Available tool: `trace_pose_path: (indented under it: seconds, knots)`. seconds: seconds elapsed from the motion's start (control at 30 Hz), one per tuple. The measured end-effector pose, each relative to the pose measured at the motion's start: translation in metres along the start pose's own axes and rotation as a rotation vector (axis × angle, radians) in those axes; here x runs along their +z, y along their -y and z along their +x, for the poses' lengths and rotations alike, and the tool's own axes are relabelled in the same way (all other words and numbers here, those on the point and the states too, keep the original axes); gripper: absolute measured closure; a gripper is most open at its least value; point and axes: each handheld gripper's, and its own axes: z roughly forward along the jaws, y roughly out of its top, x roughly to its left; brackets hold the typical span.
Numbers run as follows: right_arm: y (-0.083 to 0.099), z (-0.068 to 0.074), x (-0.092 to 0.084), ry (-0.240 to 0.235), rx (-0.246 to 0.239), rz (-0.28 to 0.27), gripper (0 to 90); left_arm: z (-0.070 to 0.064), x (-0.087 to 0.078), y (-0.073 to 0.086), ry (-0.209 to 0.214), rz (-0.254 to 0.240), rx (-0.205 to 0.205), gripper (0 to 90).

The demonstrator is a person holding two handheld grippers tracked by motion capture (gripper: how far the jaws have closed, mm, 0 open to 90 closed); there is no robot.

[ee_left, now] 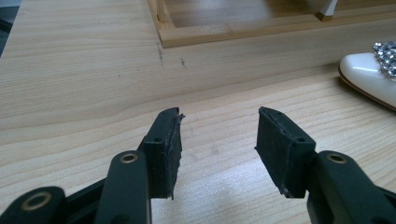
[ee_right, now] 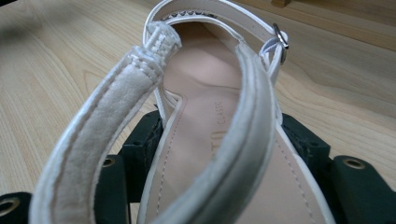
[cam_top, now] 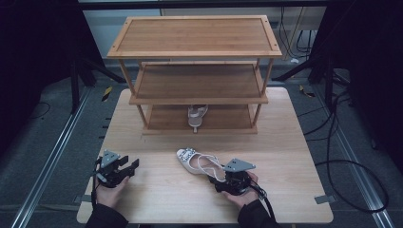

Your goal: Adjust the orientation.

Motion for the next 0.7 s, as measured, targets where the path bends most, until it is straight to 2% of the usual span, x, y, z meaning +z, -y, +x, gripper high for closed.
trace_pose_path:
  seconds: [0.2,0.23,0.27,0.43,0.57,0.7]
  knots:
    - [-0.002,0.004,-0.003,0.030,0.005,-0.004,40.5,0.001,0.000,0.000,0.003,0.000,-0.004,48.9]
    - [-0.002,0.004,-0.004,0.036,0.006,-0.013,40.5,0.001,0.000,0.000,0.002,0.000,-0.005,48.8]
    - [-0.003,0.003,-0.007,0.030,0.029,-0.031,40.5,0.001,0.000,0.000,0.001,0.000,-0.005,48.9]
    - [-0.009,0.000,-0.016,0.039,0.050,-0.067,40.4,0.001,-0.001,-0.001,-0.004,-0.001,-0.004,48.9]
    - [-0.014,-0.005,-0.028,0.080,0.069,-0.102,40.4,0.001,-0.001,-0.001,-0.006,-0.003,-0.002,48.9]
    - [-0.018,-0.021,-0.042,0.156,0.115,-0.129,40.4,0.001,-0.001,-0.001,-0.006,-0.002,-0.001,48.9]
